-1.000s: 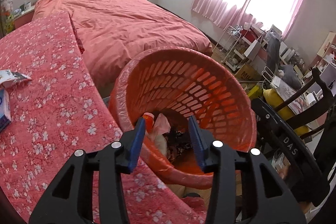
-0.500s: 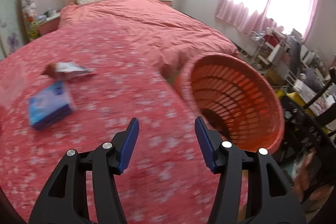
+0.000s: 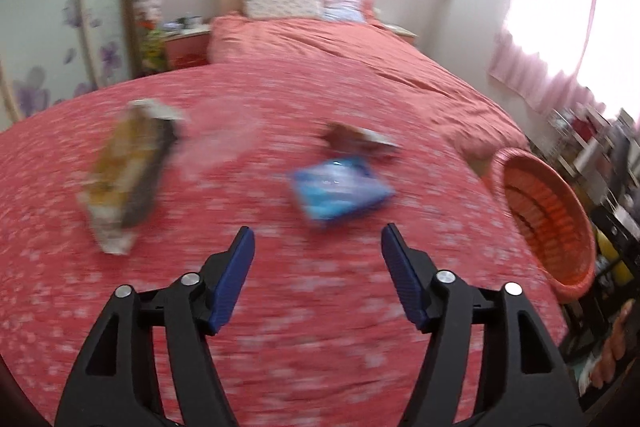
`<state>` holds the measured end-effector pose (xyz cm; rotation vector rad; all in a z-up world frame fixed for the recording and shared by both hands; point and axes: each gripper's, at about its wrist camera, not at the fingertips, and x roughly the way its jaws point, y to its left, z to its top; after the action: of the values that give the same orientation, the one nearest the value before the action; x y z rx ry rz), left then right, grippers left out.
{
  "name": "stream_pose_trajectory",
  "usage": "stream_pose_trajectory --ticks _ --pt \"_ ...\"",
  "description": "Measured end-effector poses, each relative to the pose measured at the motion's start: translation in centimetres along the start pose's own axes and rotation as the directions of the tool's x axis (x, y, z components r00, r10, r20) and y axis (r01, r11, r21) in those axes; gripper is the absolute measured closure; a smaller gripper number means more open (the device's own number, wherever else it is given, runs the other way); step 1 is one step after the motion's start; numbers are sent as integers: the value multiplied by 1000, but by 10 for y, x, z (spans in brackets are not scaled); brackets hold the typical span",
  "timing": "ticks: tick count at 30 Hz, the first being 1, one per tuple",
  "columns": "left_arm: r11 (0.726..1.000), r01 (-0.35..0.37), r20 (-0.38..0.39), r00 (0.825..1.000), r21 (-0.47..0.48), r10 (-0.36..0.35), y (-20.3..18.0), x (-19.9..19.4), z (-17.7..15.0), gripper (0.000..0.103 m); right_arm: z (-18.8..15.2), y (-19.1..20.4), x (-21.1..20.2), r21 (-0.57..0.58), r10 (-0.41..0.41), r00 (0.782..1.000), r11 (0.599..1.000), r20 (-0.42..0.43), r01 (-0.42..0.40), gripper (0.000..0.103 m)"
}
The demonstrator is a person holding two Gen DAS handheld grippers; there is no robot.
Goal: Collect trash
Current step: 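Grasp the foil snack wrapper with the left tool while the right tool grasps the blue tissue pack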
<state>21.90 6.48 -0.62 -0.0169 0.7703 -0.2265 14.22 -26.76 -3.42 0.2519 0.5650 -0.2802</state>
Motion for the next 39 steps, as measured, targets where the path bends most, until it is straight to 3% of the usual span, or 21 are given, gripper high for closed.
stream_pose_trajectory --ticks 3,8,14,22,24,26,29,31,32,37,39 --pt "997 -67 19 998 -43 68 32 -7 1 32 -3 23 0 -28 29 1000 999 -12 -29 36" --pt "979 -167 30 985 -116 172 80 -7 6 17 -9 57 4 -65 70 997 995 -44 -73 36" --pt "968 -232 9 972 -94 234 82 16 17 9 -16 89 12 -101 101 991 989 -86 -110 36" --pt "922 -384 -46 923 -43 382 84 52 18 10 -21 112 19 -133 125 985 981 -119 -140 36" --pt "924 -377 -61 926 -63 374 92 53 19 18 -21 116 21 -139 130 984 979 -125 -147 36" --pt "931 -357 -64 933 -74 353 98 51 19 38 -23 119 22 -143 134 982 978 -131 -153 36" --pt "940 -330 -51 944 -86 327 107 47 18 58 -25 126 24 -152 144 980 975 -141 -165 36" --pt "945 -311 -49 950 -103 308 115 43 17 66 -26 132 26 -158 148 978 973 -144 -171 36" --pt "945 -308 -48 951 -112 304 120 41 16 76 -27 134 26 -161 152 977 971 -147 -175 36" --pt "944 -296 -35 955 -146 294 138 33 16 91 -26 149 31 -167 173 971 965 -163 -200 36" --pt "942 -296 -29 955 -156 295 146 27 15 92 -25 157 37 -161 188 966 963 -175 -217 36"
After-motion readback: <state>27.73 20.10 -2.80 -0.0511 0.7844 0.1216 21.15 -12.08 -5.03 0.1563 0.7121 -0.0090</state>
